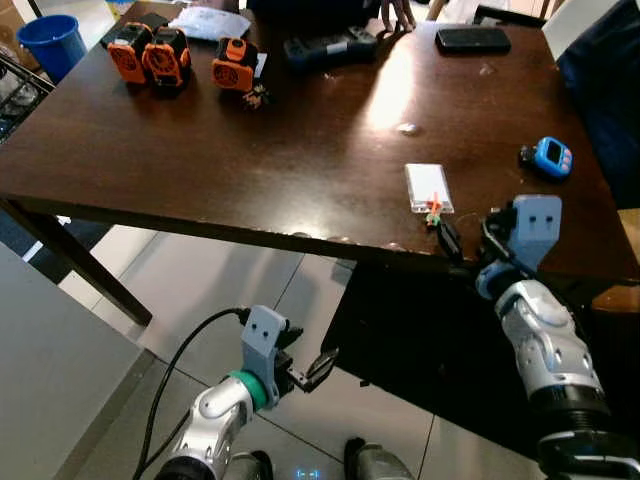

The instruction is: Hang keys on a hook

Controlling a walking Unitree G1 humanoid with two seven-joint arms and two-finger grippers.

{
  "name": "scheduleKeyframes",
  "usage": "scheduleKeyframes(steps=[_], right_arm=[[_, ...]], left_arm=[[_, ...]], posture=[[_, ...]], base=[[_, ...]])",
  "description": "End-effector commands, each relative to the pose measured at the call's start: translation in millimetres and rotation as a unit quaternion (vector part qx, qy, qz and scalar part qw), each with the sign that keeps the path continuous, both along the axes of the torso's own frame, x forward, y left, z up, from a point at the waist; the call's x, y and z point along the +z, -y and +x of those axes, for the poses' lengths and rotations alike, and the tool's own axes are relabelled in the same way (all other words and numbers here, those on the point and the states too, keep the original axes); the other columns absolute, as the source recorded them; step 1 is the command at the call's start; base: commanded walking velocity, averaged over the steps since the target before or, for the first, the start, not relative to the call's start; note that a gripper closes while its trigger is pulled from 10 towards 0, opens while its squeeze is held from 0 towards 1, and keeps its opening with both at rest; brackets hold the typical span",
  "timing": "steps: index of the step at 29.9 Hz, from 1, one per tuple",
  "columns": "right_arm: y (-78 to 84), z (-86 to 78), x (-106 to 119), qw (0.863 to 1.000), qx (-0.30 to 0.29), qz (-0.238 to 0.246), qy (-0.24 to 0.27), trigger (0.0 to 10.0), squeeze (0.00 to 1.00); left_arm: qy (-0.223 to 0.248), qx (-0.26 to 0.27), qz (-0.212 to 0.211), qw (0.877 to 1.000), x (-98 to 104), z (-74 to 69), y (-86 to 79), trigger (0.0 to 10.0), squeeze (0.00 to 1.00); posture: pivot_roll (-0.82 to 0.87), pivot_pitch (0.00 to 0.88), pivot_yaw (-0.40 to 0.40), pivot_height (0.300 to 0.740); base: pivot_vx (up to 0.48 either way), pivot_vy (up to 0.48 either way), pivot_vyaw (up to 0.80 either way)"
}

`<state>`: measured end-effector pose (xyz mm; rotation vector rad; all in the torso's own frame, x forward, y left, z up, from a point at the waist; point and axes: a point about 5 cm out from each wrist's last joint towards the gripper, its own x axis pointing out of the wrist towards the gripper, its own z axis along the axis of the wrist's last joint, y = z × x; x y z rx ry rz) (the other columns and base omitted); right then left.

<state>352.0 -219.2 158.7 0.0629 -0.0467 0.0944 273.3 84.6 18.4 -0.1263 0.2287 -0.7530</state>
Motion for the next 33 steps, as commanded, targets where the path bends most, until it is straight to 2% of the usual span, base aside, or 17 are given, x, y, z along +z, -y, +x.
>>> scheduleKeyframes(steps=[1, 4, 7, 13, 18, 24, 25, 27, 28, 29, 33], right_arm=[[-15.7, 4.0, -5.5, 1.0, 0.02, -0.013, -0.012, 10.0, 0.0], [-29.7, 8.4, -4.0, 0.999, 0.034, -0.022, -0.013, 10.0, 0.0], [-32.9, 10.1, -2.8, 0.999, 0.034, -0.023, -0.013, 10.0, 0.0], [-32.5, 14.2, -4.8, 0.999, 0.014, -0.029, -0.034, 10.0, 0.0], [-30.2, 16.1, -13.9, 0.997, -0.011, -0.016, -0.076, 10.0, 0.0], [-24.4, 14.8, -15.4, 0.996, -0.029, 0.006, -0.082, 10.0, 0.0], [-21.8, 15.0, -15.6, 0.995, -0.039, 0.012, -0.086, 3.9, 0.0], [-20.7, 15.2, -16.1, 0.995, -0.043, 0.013, -0.089, 3.9, 0.0], [-20.1, 15.4, -16.7, 0.994, -0.047, 0.011, -0.093, 2.7, 0.0], [-19.5, 15.3, -18.1, 0.994, -0.052, 0.009, -0.099, 0.0, 0.0], [-18.8, 14.7, -21.0, 0.992, -0.06, 0.008, -0.11, 0.0, 0.0]], left_arm=[[-0.014, -0.004, 0.006, 1.0, -8.3, -8.8, -0.1, 10.0, 0.0], [-0.016, -0.004, 0.003, 1.0, -9.7, -11.5, 0.5, 10.0, 0.0], [-0.017, -0.004, 0.001, 1.0, -10.2, -12.9, 0.5, 10.0, 0.0], [-0.018, -0.006, -0.001, 1.0, -11.1, -16.2, -0.1, 10.0, 0.0], [-0.021, -0.007, -0.002, 1.0, -12.3, -19.1, -2.0, 10.0, 0.0], [-0.024, -0.007, -0.001, 1.0, -14.3, -24.1, -4.5, 10.0, 0.0], [-0.024, -0.007, -0.001, 1.0, -14.6, -25.8, -5.6, 10.0, 0.0], [-0.025, -0.007, -0.001, 1.0, -14.8, -26.5, -6.1, 10.0, 0.0], [-0.025, -0.007, -0.001, 1.0, -14.7, -27.1, -6.5, 10.0, 0.0], [-0.025, -0.007, -0.002, 1.0, -14.6, -27.9, -7.1, 10.0, 0.0], [-0.024, -0.007, -0.002, 1.0, -14.5, -29.2, -8.2, 10.0, 0.0]], posture=[[-0.11, 0.157, 0.079, 0.74], [-0.12, 0.166, 0.082, 0.74], [-0.12, 0.174, 0.083, 0.74], [-0.12, 0.189, 0.084, 0.74], [-0.12, 0.217, 0.086, 0.74], [-0.12, 0.235, 0.091, 0.74], [-0.12, 0.244, 0.092, 0.74], [-0.12, 0.244, 0.092, 0.74], [-0.12, 0.245, 0.093, 0.74], [-0.12, 0.252, 0.093, 0.74], [-0.11, 0.256, 0.094, 0.74]], base=[[0.0, 0.0, 0.0], [0.0, 0.0, 0.0], [0.0, 0.0, 0.0], [0.0, 0.0, 0.0], [0.0, 0.0, 0.0], [0.0, 0.0, 0.0], [0.0, 0.0, 0.0], [0.0, 0.0, 0.0], [0.0, 0.0, 0.0], [0.0, 0.0, 0.0], [0.0, 0.0, 0.0]])
